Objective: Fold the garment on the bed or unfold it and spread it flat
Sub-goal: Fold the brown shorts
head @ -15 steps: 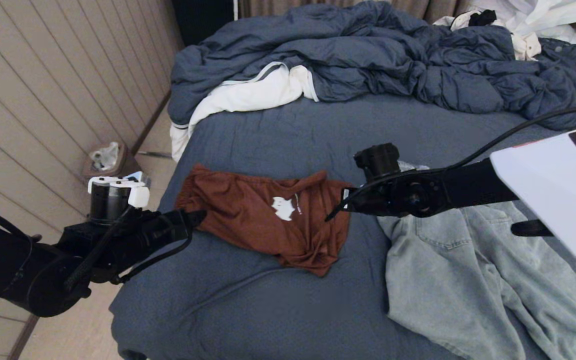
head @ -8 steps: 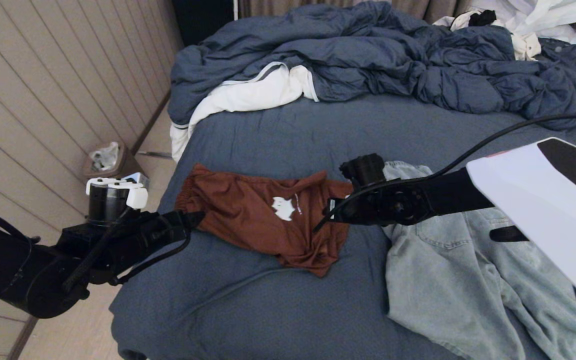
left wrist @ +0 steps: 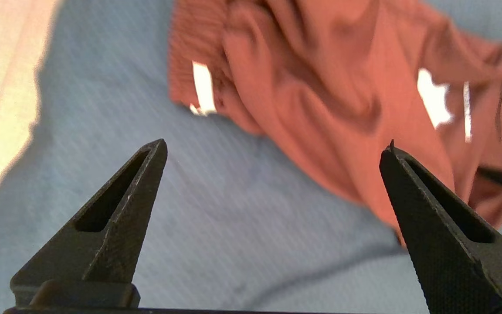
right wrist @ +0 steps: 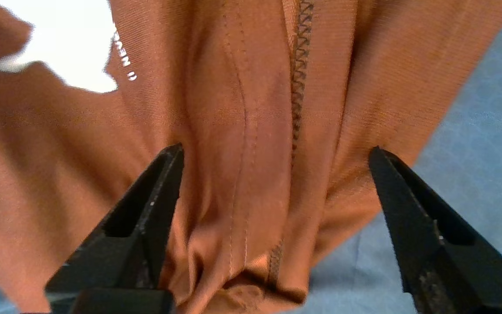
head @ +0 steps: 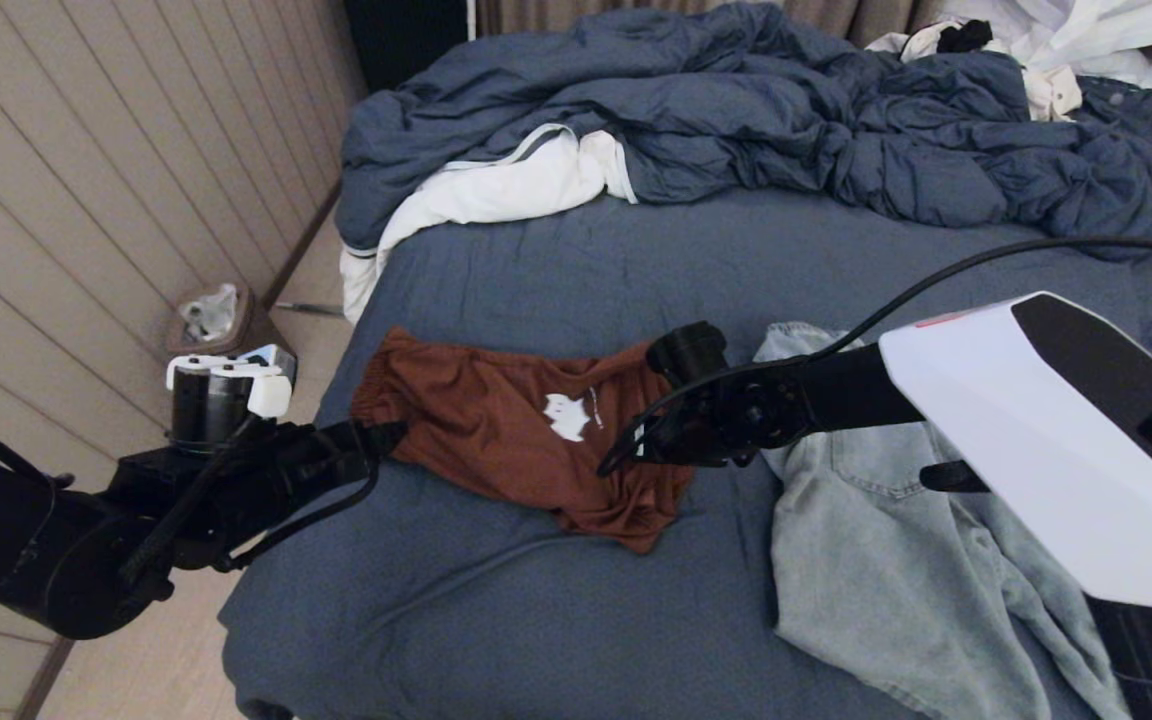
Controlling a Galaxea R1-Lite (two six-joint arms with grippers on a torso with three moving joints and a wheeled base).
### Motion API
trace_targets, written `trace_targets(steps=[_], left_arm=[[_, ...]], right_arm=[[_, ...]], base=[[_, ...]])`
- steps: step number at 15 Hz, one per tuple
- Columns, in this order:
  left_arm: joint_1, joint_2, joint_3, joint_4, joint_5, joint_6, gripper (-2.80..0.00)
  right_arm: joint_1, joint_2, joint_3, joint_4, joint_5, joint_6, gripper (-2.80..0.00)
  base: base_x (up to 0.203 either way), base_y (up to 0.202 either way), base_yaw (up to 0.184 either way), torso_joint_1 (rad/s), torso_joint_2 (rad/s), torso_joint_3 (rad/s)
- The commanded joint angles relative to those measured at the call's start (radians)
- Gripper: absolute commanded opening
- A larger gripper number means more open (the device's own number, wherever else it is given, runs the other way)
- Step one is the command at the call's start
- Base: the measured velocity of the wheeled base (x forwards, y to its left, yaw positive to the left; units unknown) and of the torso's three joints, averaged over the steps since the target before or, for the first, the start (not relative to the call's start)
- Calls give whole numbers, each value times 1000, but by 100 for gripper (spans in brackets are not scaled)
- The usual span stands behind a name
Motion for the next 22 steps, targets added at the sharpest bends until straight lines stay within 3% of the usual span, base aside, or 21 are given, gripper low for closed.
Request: trace_targets(steps=[1, 10, 11, 22], left_arm=[[26, -16, -8, -5, 0, -2, 0], [25, 0, -7, -5, 1, -1, 0], [25, 0, -7, -5, 1, -1, 0], [25, 11, -10, -5, 3, -1, 0]], right_arm=[[-12, 62, -49, 5, -16, 1, 0], [-16, 130, -125, 14, -39, -10, 0], [-14, 132, -130, 32, -39, -9, -280], [-23, 103, -154, 39, -72, 2, -280]], base=[[0, 0, 0, 0, 0, 0], [0, 0, 0, 0, 0, 0], [0, 0, 0, 0, 0, 0], [0, 0, 0, 0, 0, 0]])
